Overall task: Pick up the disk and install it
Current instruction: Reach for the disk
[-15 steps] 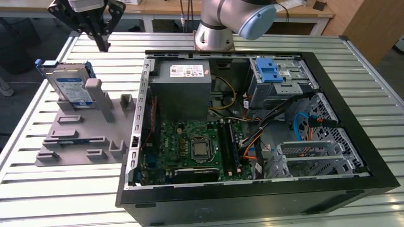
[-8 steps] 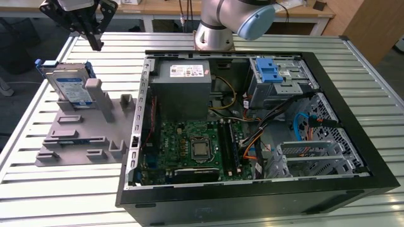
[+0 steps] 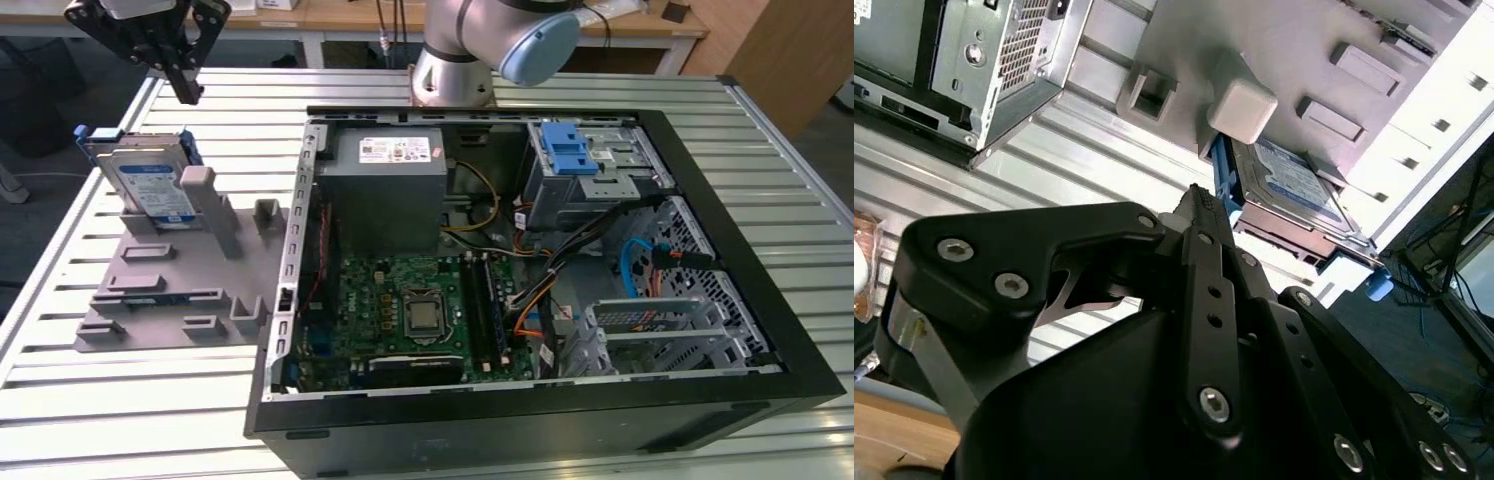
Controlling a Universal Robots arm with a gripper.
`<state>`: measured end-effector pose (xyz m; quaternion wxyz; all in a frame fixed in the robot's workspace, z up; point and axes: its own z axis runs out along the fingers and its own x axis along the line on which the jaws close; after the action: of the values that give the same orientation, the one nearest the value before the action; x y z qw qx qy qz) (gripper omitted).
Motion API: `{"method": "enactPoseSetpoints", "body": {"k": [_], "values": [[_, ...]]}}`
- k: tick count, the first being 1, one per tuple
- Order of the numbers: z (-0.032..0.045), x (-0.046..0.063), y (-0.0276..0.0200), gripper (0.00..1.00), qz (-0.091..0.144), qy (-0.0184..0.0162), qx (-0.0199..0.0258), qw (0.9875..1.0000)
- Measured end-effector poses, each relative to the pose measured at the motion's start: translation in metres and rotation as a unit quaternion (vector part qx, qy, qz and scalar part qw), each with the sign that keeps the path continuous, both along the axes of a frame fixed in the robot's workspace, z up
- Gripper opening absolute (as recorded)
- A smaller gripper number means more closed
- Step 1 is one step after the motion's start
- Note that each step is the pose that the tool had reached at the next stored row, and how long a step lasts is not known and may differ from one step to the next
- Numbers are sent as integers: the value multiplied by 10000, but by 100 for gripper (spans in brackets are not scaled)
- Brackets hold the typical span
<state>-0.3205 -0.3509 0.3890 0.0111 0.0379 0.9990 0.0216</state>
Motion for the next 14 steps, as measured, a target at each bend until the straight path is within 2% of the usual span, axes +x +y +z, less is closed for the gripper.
{"method": "enactPoseSetpoints", "body": {"k": [14], "values": [[-6, -211, 67, 11, 0, 0, 0, 10000]]}}
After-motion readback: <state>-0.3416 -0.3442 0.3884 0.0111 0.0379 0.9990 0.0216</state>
